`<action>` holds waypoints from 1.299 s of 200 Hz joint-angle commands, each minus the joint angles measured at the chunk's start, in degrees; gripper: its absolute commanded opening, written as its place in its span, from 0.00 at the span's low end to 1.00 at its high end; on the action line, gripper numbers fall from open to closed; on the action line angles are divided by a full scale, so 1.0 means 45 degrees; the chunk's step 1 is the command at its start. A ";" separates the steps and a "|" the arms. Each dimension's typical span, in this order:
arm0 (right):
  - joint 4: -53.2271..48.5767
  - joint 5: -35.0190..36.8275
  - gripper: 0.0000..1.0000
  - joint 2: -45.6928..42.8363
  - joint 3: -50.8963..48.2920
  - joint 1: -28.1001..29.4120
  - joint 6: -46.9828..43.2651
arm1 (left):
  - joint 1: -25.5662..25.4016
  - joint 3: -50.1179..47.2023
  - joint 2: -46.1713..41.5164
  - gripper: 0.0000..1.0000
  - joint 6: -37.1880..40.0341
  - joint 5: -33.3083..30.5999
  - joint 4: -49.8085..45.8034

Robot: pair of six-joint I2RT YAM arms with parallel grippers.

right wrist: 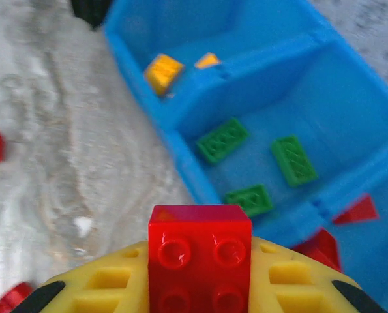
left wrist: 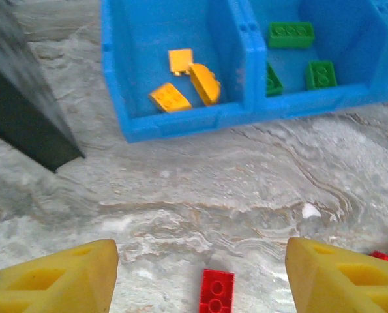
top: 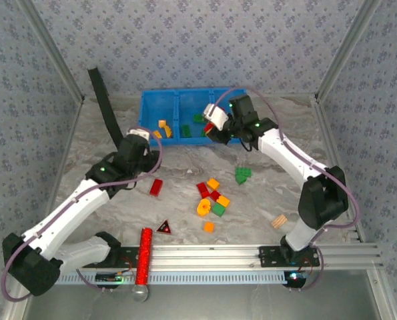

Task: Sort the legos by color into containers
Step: Place the lego in the container.

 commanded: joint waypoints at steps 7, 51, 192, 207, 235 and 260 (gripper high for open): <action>-0.0400 0.0839 0.22 0.0953 0.1291 -0.0975 0.0169 | -0.1251 -0.0427 0.1050 0.69 -0.0222 -0.0635 0.1175; -0.0855 0.1421 0.22 0.3223 0.3692 -0.1976 0.0916 | -0.3023 -0.0334 0.2580 0.71 -0.0536 -0.0713 0.1506; -0.2304 0.1775 0.26 0.8455 0.7715 -0.2996 0.2430 | -0.6883 0.1073 0.5241 0.74 -0.3563 0.0731 0.0995; -0.2359 0.1713 0.29 0.8536 0.7715 -0.2949 0.2409 | -0.7227 0.1493 0.5712 0.74 -0.3535 0.0841 0.0842; -0.2495 0.1658 0.33 0.8602 0.7701 -0.2853 0.2293 | -0.7679 0.2080 0.6460 0.74 -0.3485 0.0956 0.0519; -0.2557 0.1580 0.36 0.8561 0.7678 -0.2815 0.2277 | -0.7851 0.2495 0.7072 0.73 -0.3466 0.1156 0.0201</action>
